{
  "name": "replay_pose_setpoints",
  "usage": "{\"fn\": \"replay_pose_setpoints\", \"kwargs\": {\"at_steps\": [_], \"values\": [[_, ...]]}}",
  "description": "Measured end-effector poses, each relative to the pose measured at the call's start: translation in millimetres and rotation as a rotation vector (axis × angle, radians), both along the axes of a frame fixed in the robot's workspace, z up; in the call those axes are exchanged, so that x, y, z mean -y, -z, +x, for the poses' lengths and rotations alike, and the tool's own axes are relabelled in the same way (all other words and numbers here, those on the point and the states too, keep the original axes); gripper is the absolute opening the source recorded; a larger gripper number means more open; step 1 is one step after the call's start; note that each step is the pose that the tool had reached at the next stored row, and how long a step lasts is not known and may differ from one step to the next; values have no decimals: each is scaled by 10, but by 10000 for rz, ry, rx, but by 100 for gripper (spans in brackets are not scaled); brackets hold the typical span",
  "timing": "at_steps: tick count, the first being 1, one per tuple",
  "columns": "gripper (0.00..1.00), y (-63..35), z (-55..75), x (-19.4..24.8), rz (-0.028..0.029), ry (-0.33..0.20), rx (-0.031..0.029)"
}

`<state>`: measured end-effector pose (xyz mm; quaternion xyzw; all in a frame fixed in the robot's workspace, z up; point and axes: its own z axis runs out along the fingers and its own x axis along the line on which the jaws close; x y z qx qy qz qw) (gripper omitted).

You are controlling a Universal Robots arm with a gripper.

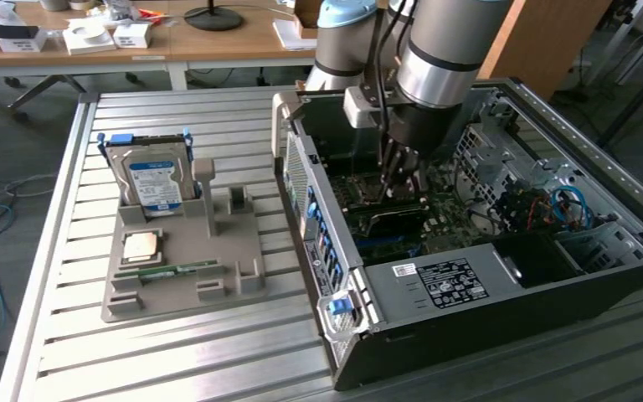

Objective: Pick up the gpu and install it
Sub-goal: 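Press down on the gpu until it lock into place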

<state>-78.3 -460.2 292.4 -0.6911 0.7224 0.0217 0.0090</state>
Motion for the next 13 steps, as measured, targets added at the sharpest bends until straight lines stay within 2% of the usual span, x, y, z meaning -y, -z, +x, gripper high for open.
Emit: {"fn": "replay_pose_setpoints", "kwargs": {"at_steps": [13], "values": [[11,29,-1,-10,1,-1,1]]}}
